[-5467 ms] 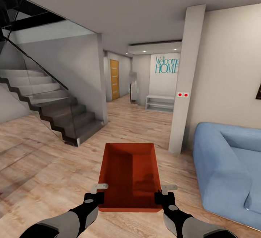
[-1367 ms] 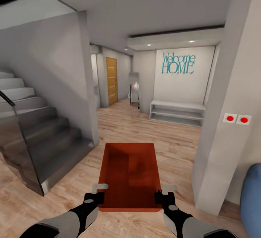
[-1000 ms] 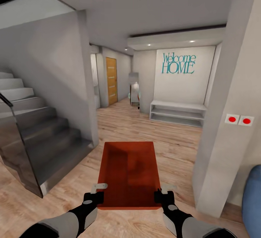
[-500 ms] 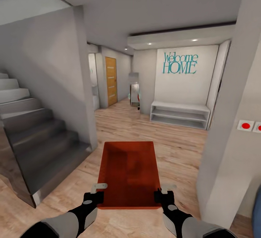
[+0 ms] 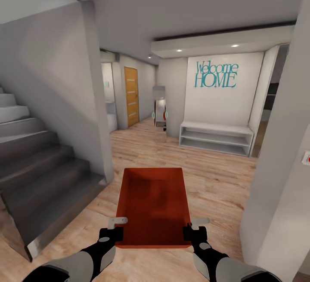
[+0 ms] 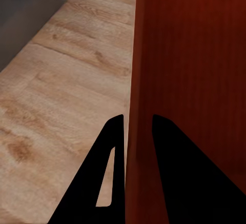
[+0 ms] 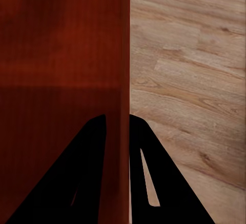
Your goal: Move the two storage containers from the living room to the garage. In the garage, place one container on the floor and stack the other container on top of it (either order is fine).
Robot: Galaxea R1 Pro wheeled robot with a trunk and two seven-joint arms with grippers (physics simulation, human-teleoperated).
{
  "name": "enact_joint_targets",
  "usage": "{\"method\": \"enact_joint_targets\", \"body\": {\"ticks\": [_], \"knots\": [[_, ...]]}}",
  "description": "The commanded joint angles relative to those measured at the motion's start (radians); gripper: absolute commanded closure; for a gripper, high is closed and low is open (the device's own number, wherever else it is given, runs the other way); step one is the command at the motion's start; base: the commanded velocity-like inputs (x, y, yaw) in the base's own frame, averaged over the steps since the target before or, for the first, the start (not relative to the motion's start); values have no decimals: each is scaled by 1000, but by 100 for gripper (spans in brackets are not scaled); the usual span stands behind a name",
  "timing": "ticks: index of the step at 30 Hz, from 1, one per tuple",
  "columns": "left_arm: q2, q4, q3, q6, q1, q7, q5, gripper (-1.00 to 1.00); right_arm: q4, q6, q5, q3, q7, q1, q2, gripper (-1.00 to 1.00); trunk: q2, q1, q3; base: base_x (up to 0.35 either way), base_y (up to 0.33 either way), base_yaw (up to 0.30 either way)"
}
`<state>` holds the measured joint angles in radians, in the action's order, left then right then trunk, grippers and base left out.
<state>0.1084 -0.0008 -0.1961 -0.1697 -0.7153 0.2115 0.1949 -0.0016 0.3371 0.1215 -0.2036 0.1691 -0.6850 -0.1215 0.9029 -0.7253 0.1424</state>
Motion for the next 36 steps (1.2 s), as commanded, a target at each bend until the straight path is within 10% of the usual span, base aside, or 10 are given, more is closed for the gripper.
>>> {"method": "enact_joint_targets", "body": {"ticks": [1,36], "knots": [[-1,-2,3,-54,-1,8,-8,100,3,3,17,30,1,-1,6,100,1,-1,2,322,0,0],[-1,-2,3,-53,-1,8,-8,100,3,1,18,30,3,-1,6,100,1,-1,2,322,0,0]]}}
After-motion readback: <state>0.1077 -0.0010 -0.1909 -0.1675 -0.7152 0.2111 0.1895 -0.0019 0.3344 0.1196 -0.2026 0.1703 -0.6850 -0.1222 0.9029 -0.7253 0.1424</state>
